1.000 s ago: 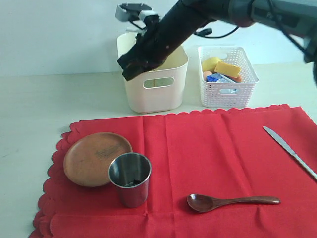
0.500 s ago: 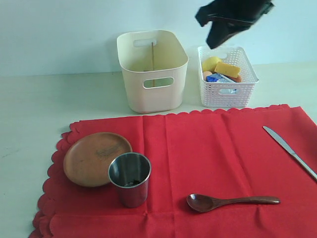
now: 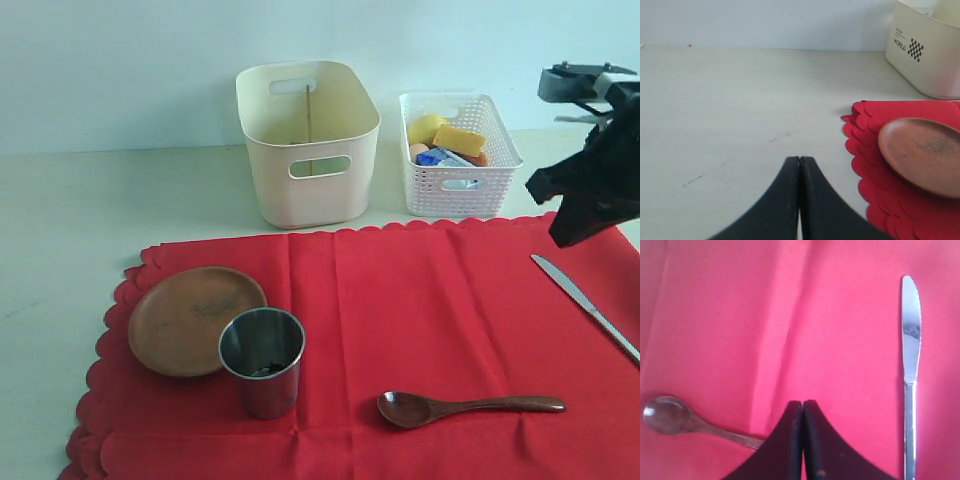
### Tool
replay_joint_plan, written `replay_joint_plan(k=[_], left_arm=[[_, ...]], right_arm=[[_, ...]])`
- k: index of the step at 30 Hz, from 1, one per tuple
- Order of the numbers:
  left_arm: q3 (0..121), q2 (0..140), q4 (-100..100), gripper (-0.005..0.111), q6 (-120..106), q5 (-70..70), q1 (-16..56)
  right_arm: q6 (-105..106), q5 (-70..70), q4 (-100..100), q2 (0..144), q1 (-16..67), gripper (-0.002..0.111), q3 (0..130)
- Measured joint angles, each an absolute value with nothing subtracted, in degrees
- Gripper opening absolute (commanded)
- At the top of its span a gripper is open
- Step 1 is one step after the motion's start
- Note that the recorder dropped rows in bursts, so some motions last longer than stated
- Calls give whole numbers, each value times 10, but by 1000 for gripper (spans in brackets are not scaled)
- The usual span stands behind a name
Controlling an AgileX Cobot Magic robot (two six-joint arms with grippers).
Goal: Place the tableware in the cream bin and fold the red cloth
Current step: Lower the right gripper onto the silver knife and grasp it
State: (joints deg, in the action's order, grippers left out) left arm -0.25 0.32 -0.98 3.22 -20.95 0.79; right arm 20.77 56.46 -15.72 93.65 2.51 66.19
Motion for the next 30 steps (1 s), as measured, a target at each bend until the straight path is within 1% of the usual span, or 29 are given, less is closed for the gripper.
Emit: replay_joint_plan(k=[6,8,17,23,30], left_arm=[[-2,3,-10,0,32,-209,8],[-2,3,-10,0,32,-209,8],[-2,3,-10,0,32,-209,8],[-2,3,-10,0,32,-209,8],[-2,3,-10,0,32,-209,8]], right_arm=[[208,516,-113,936,24,31,624],[208,506,-93,939,24,35,619],[82,504,70,1016,18,35,616],[87,506,50,1059,-12,35,613],[114,456,10,1062,-48,35,584]])
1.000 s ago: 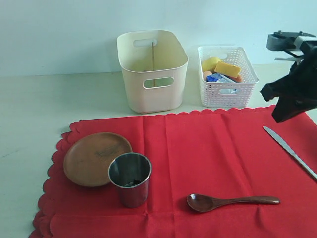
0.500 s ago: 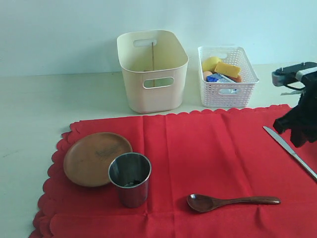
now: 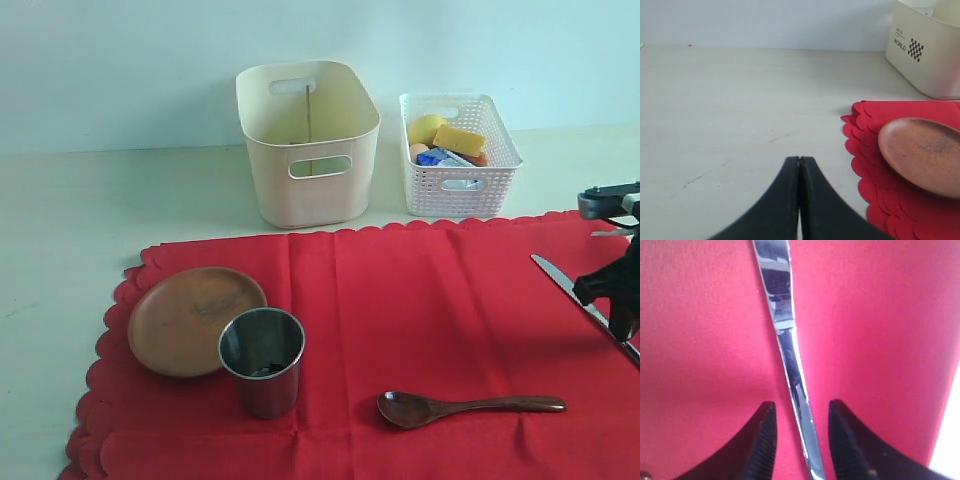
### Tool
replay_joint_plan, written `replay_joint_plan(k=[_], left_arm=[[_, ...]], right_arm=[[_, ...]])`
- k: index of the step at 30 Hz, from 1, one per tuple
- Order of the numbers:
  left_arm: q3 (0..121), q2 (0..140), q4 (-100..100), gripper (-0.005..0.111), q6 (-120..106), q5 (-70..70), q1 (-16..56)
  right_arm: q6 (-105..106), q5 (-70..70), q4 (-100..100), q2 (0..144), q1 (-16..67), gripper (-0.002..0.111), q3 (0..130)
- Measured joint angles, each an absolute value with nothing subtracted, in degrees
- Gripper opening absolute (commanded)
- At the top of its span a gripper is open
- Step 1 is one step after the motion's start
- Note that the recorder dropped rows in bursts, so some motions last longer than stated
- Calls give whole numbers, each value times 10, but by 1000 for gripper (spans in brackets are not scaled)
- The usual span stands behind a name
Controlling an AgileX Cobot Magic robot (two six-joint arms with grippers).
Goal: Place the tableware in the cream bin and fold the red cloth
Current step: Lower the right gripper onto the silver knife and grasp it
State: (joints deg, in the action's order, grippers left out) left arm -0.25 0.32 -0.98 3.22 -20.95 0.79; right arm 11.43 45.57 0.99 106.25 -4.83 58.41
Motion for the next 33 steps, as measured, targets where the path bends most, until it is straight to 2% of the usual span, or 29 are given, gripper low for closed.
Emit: replay_joint_plan(k=[33], left_arm=[[-2,3,-10,0,32,-209,8]], right_arm=[[186,415,-46,1096,-52,35,583]])
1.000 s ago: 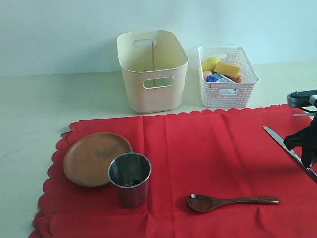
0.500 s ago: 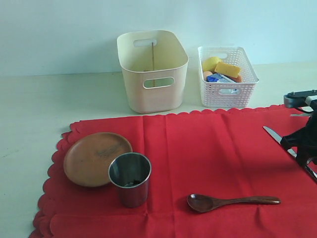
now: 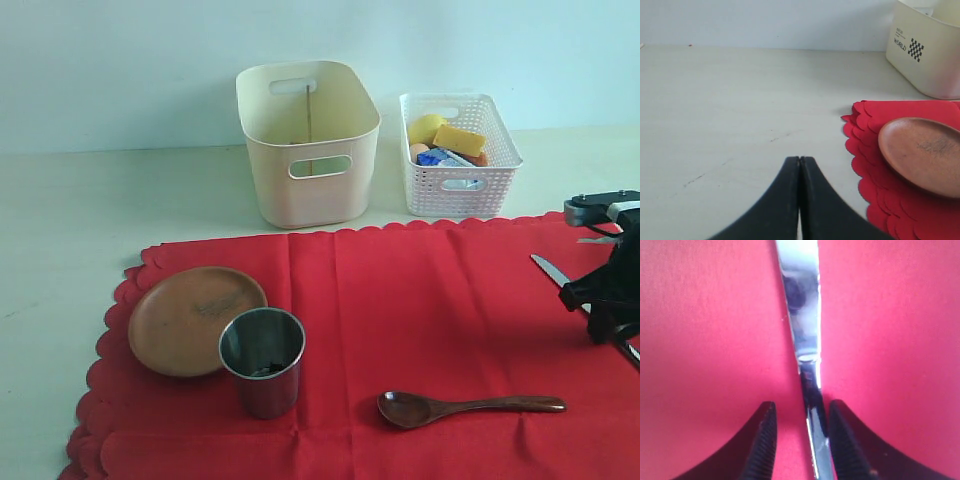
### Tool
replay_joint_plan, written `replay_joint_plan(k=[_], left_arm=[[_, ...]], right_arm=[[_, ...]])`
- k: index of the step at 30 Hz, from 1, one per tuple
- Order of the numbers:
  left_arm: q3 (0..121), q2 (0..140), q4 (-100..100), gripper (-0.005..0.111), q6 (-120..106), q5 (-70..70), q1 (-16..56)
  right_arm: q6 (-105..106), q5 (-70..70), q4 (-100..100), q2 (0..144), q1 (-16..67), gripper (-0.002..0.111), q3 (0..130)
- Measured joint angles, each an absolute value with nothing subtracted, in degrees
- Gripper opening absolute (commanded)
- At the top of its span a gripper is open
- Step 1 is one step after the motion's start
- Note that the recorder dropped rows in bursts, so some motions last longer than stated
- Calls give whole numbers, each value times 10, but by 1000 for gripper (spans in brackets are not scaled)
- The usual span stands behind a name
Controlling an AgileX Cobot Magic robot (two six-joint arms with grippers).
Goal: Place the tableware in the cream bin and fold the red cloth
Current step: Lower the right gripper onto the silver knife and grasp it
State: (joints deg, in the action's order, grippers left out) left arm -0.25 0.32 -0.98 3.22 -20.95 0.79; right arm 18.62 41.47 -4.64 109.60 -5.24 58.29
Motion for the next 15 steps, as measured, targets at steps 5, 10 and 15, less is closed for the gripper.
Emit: replay_joint_plan(k=[5,10,15], left_arm=[[-2,3,-10,0,32,-209,8],[-2,3,-10,0,32,-209,8],[-2,3,-10,0,32,-209,8]], right_arm=[[186,409,-46,1101,-52,35,583],[186,406,-46,1101,-52,23,583],[186,406,-44,1101,-52,0,583]])
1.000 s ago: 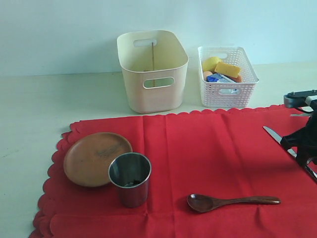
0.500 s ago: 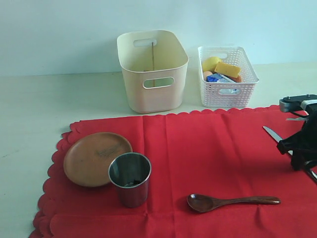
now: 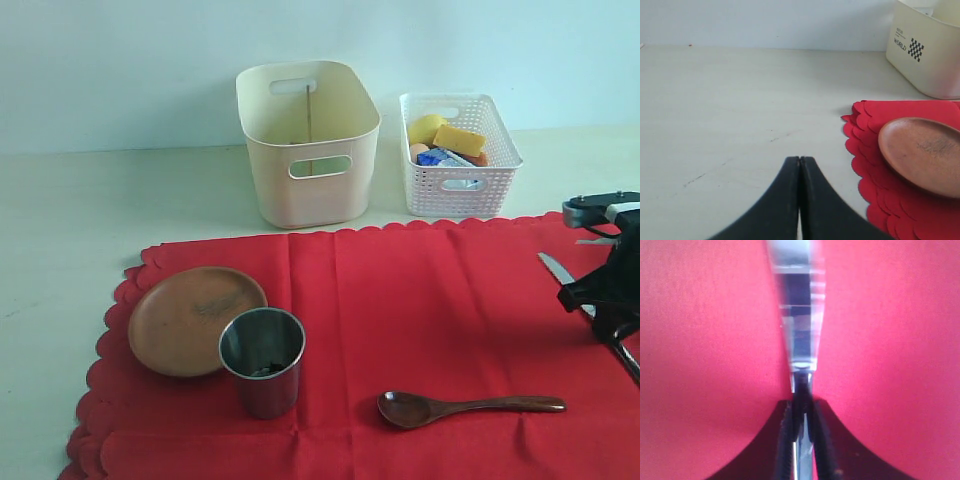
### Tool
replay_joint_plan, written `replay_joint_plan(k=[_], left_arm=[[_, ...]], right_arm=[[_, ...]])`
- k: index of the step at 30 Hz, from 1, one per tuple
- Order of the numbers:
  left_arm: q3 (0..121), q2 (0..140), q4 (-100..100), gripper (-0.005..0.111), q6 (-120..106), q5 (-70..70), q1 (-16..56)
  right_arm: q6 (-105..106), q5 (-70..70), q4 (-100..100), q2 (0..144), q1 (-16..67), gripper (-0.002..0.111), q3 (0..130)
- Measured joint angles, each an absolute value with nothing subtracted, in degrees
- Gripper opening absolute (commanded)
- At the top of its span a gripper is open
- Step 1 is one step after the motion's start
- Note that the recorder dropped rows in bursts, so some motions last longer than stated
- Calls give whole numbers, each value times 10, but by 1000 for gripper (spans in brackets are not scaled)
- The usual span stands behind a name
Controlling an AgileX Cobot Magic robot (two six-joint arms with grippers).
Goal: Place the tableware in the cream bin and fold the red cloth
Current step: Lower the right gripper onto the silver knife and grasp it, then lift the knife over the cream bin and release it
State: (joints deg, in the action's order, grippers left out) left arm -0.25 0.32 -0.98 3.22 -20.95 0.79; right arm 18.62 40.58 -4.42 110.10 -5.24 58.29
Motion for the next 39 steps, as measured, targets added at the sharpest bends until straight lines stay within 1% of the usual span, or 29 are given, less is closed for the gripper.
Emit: replay_joint_plan(k=[9,15,18,23,28,32,36,39], left_arm=[[-2,3,-10,0,32,-209,8],[-2,3,-10,0,32,-209,8],[-2,3,-10,0,32,-209,8],[-2,3,-10,0,32,-209,8],[-2,3,-10,0,32,-209,8],[-2,3,-10,0,32,-209,8],[-2,3,-10,0,32,-209,8],[-2,3,-10,0,32,-209,8]], right_arm=[[167,416,-44,1093,-52,0,583],[168,417,-66,1030,-52,0,583],[190,417,-103,990,-52,0,583],[280,419,-227,934,-47,0,588],[315,419,-263,914,14,0,620],[319,391,-273,914,77,0,664],[322,373,-302,932,125,0,742],[326,369,-321,979,154,0,831]])
